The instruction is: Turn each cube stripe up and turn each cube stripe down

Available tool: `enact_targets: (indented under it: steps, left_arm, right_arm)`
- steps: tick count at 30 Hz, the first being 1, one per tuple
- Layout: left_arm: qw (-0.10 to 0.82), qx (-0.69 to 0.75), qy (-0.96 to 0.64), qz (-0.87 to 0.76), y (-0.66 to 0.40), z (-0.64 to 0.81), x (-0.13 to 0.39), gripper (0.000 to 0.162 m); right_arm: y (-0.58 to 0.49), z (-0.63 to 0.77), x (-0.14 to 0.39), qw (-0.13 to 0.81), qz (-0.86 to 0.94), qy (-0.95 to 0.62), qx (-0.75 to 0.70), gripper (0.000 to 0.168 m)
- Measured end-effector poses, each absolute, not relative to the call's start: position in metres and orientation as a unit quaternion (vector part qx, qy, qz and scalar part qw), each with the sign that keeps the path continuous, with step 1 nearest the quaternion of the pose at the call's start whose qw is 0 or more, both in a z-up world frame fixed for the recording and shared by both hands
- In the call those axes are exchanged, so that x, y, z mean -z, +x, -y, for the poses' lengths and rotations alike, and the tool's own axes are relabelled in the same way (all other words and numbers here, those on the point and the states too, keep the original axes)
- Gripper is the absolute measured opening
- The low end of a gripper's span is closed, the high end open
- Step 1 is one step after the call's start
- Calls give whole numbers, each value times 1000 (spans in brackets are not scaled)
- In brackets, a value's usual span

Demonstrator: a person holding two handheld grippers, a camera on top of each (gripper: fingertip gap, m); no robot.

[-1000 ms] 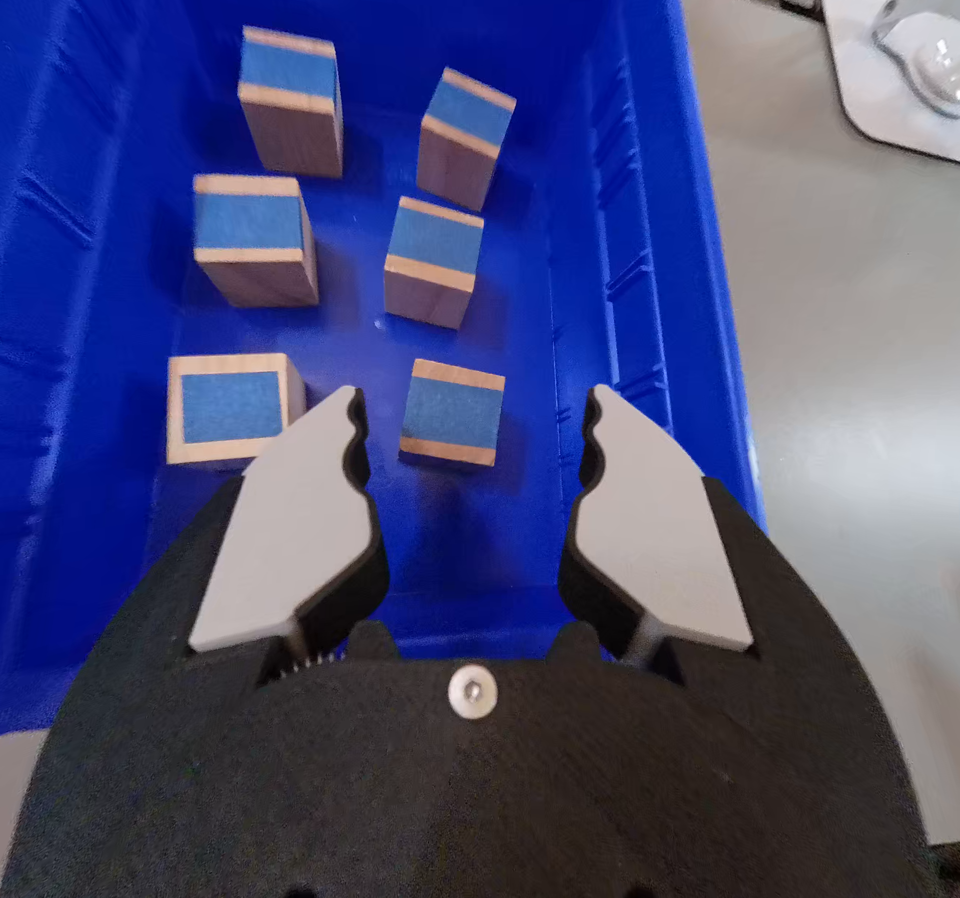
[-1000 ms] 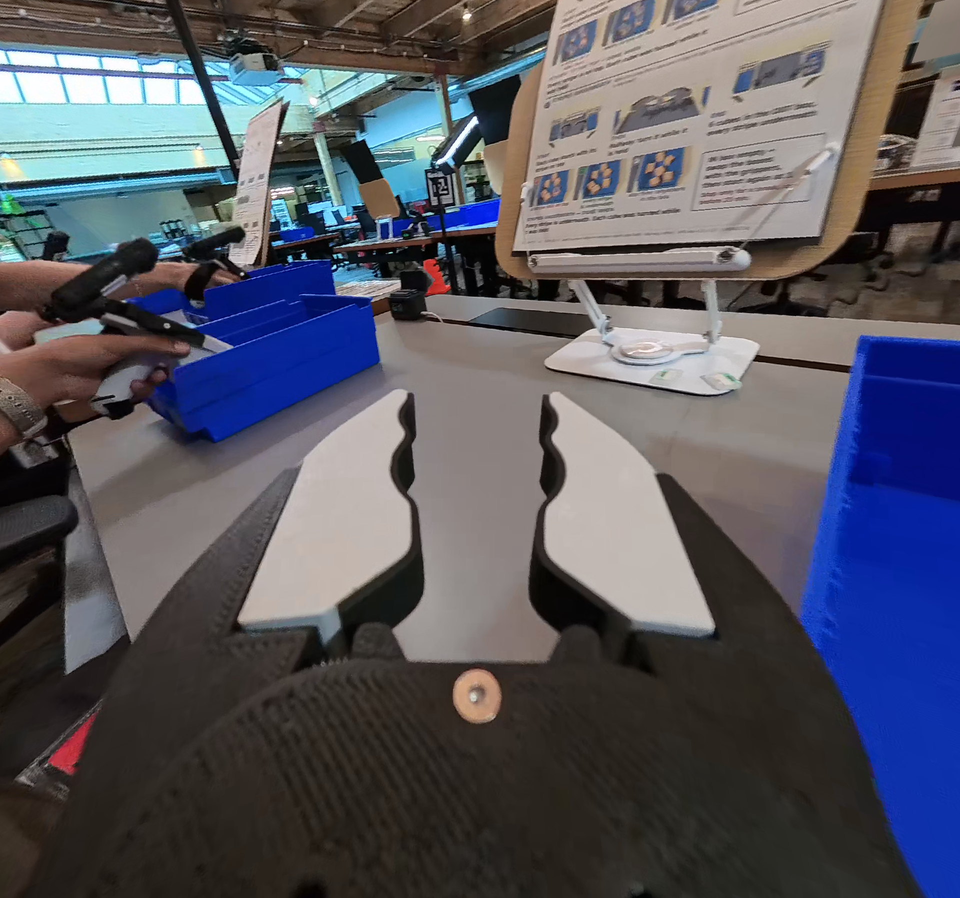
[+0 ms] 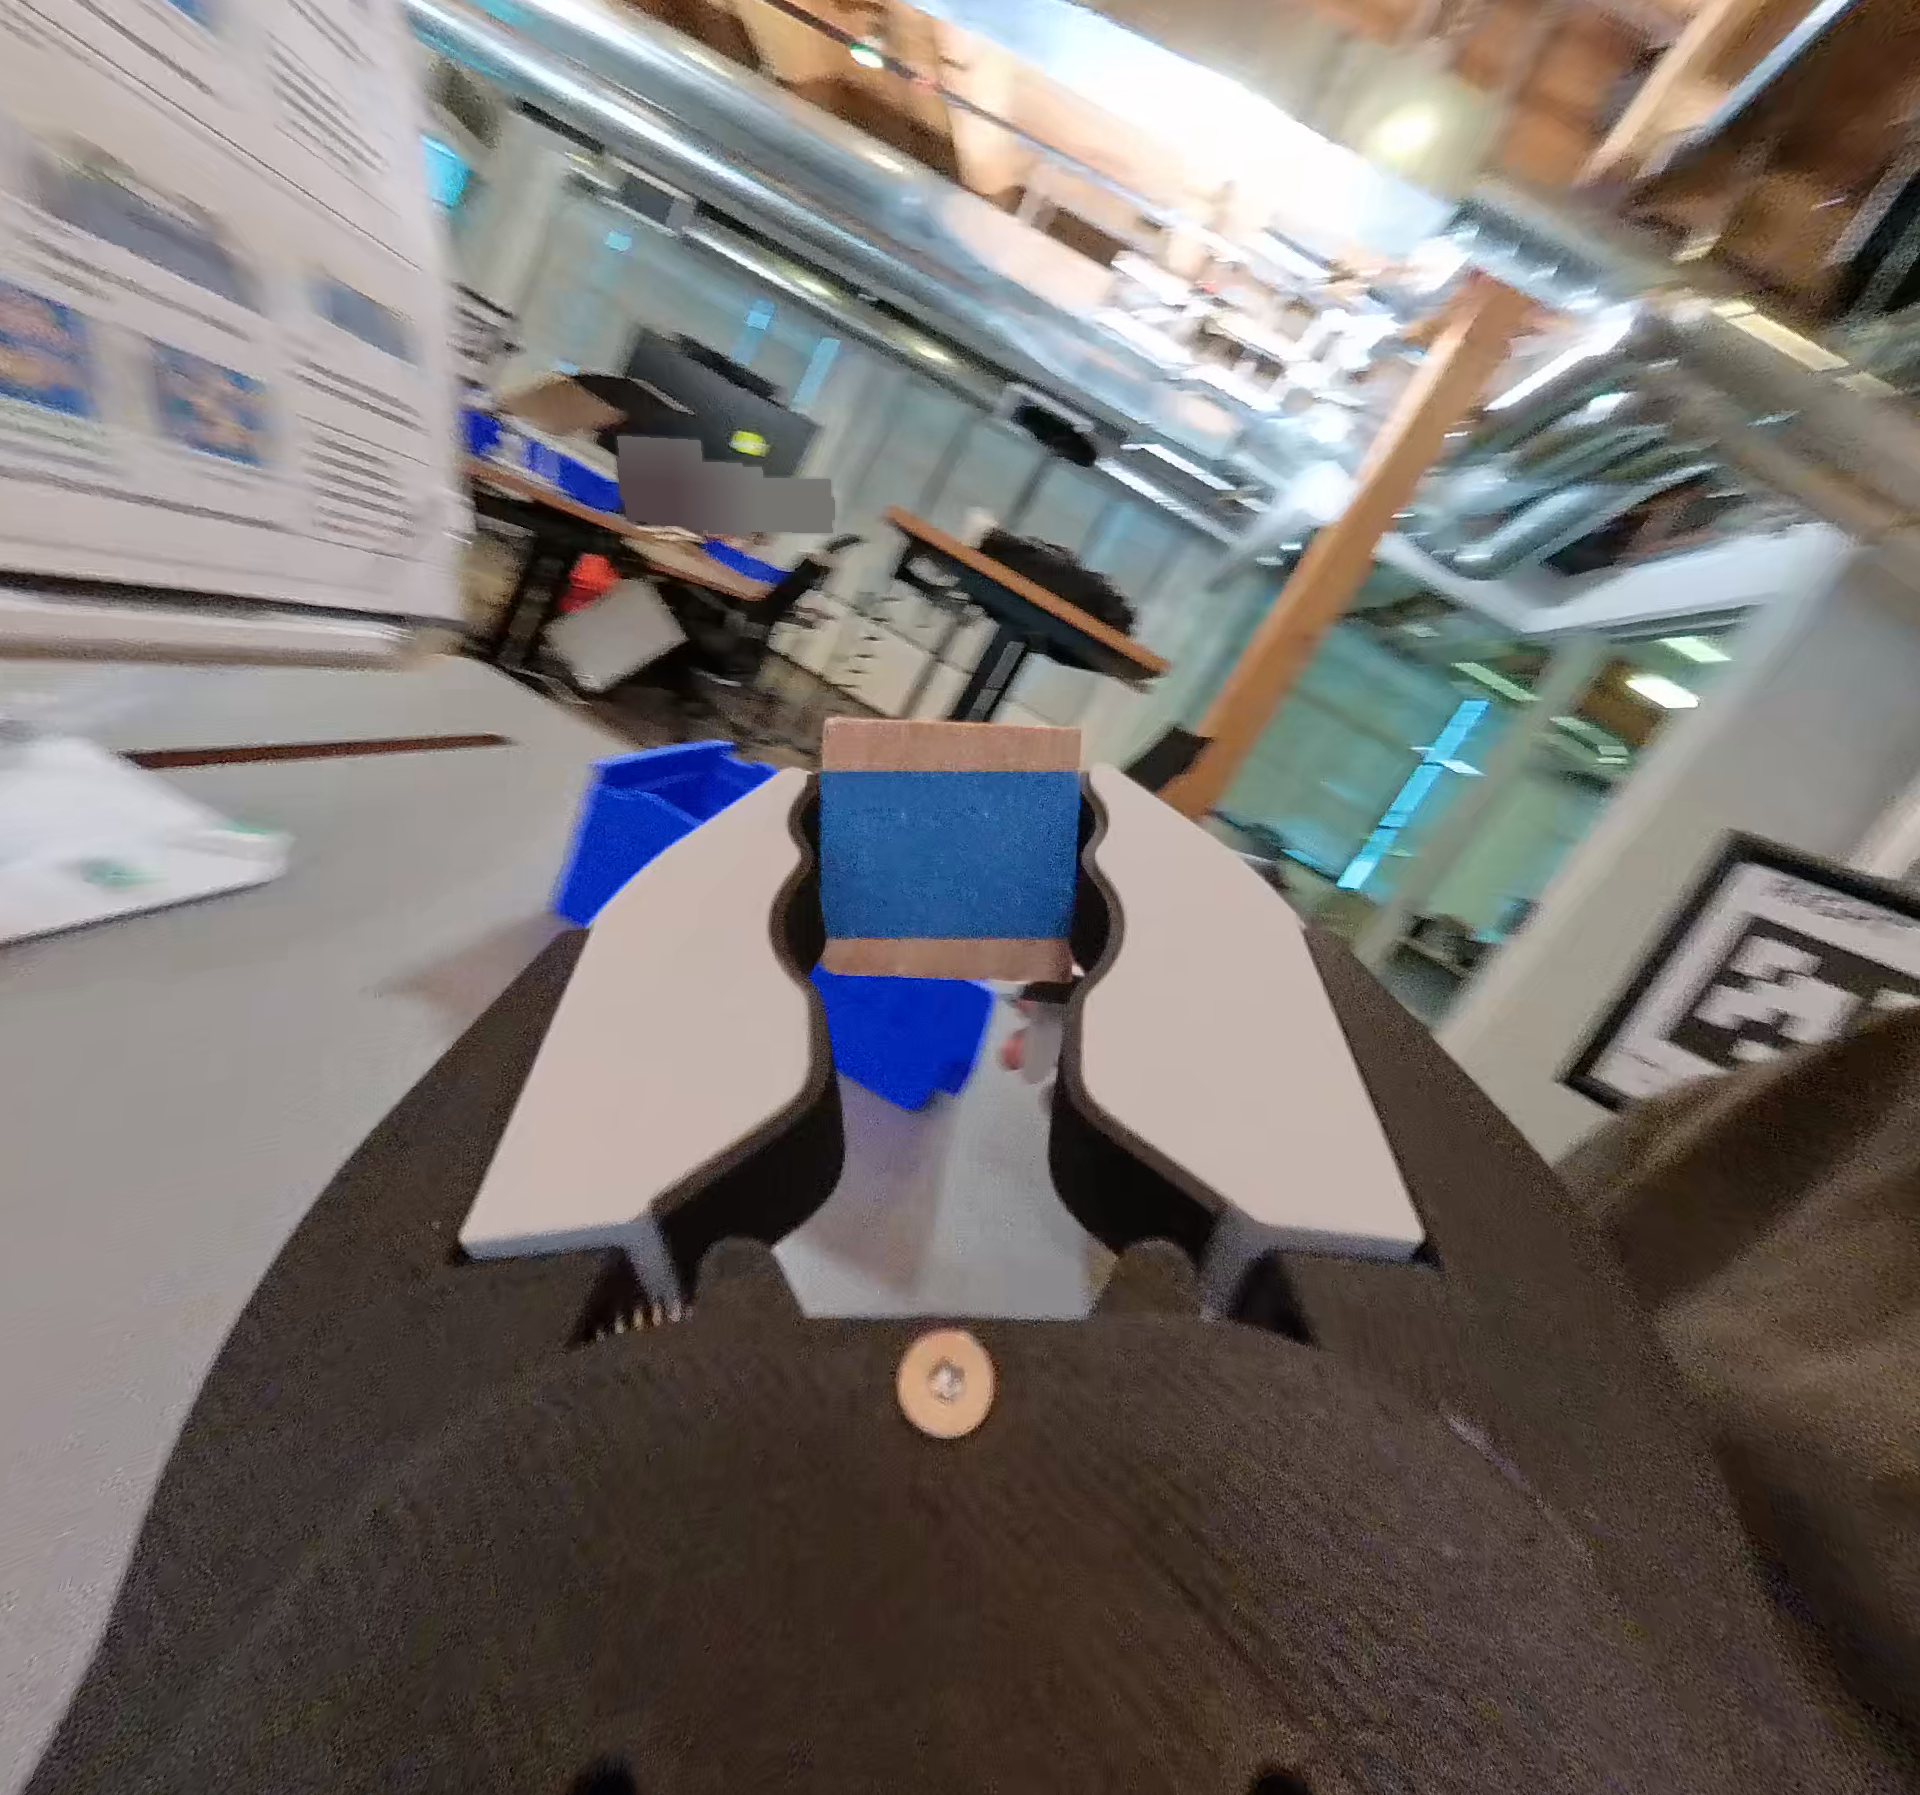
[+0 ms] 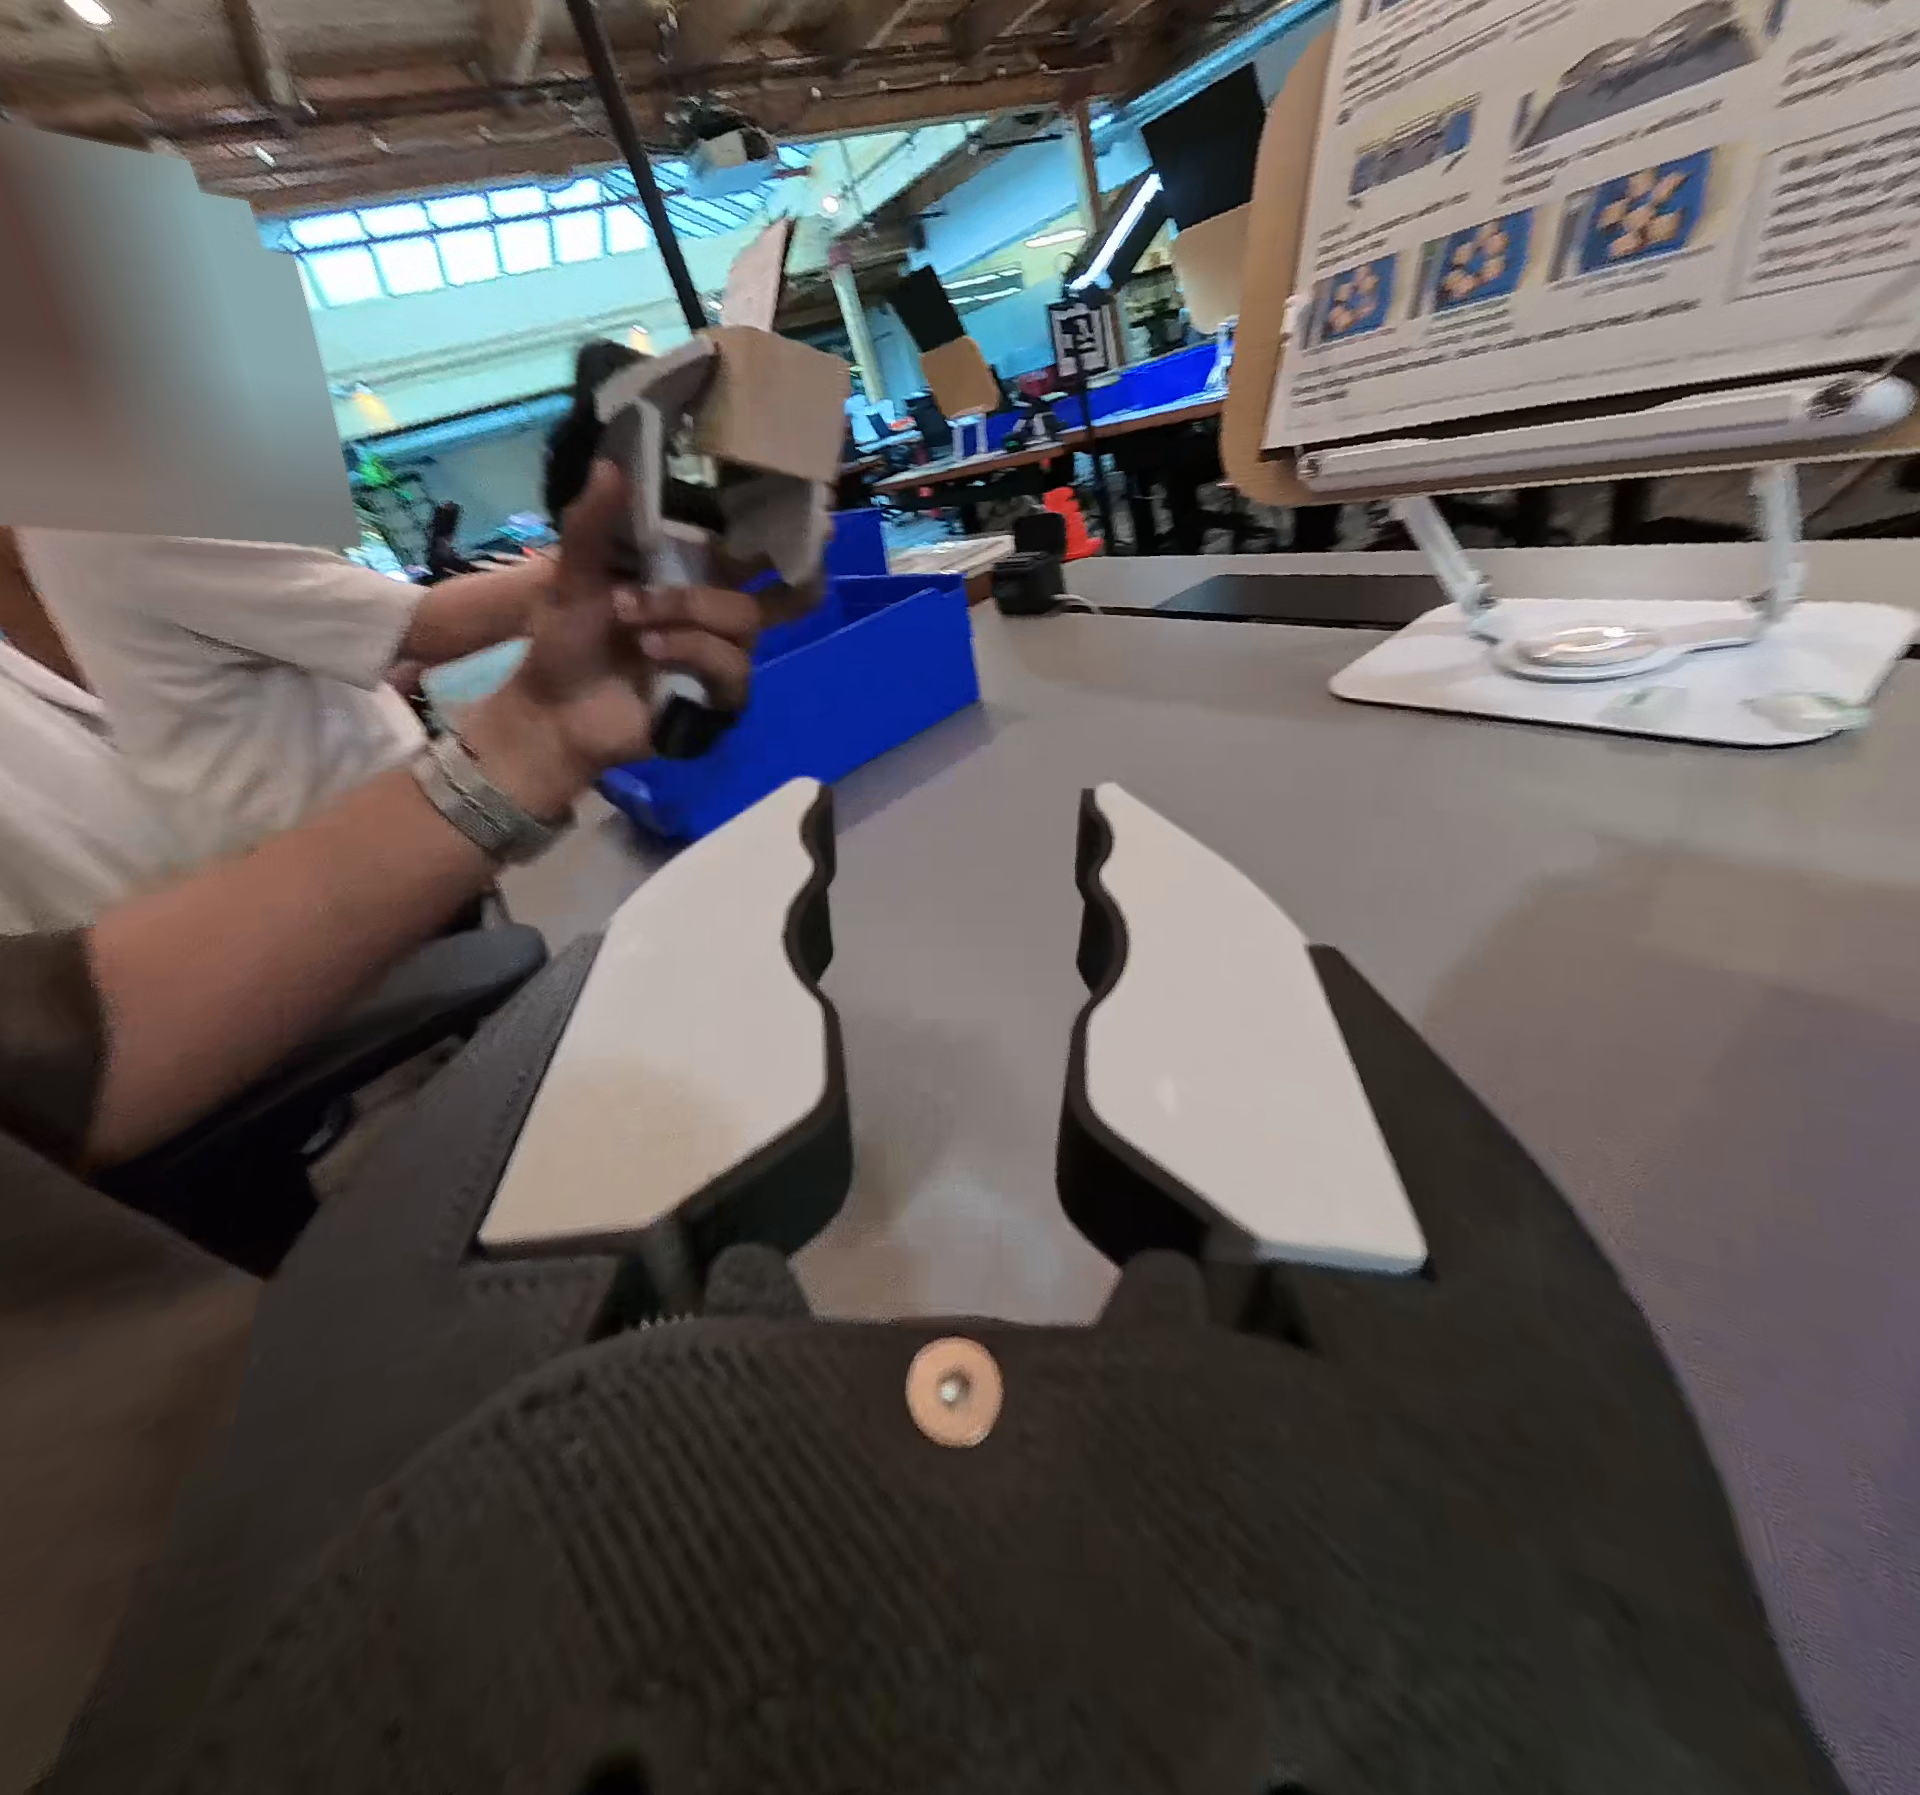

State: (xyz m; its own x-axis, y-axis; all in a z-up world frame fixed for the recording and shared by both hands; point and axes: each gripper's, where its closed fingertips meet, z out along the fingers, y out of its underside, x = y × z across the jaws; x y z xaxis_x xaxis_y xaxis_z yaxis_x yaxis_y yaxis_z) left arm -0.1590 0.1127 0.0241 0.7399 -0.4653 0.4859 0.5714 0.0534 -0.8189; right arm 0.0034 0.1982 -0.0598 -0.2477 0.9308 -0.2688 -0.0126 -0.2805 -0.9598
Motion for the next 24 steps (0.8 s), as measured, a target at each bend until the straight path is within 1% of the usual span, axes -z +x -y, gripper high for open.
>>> enact_targets:
  steps: [6, 11, 19, 24]
  left_arm:
    - [650, 503, -570, 7, -60, -163, 19, 45]
    - [630, 563, -534, 5, -18, -173, 22, 45]
    - [637, 568, -520, 36, -19, -178, 28, 44]
    - [627, 575, -523, 47, -18, -182, 37, 45]
  right_arm:
    - [3, -190, 52, 299, 415, -490, -705, 63]
    - [0, -186, 53, 245, 387, -499, -736, 72]
    - [-1, -171, 50, 212, 392, -480, -755, 67]
    - [-6, -171, 50, 206, 374, -487, -762, 56]
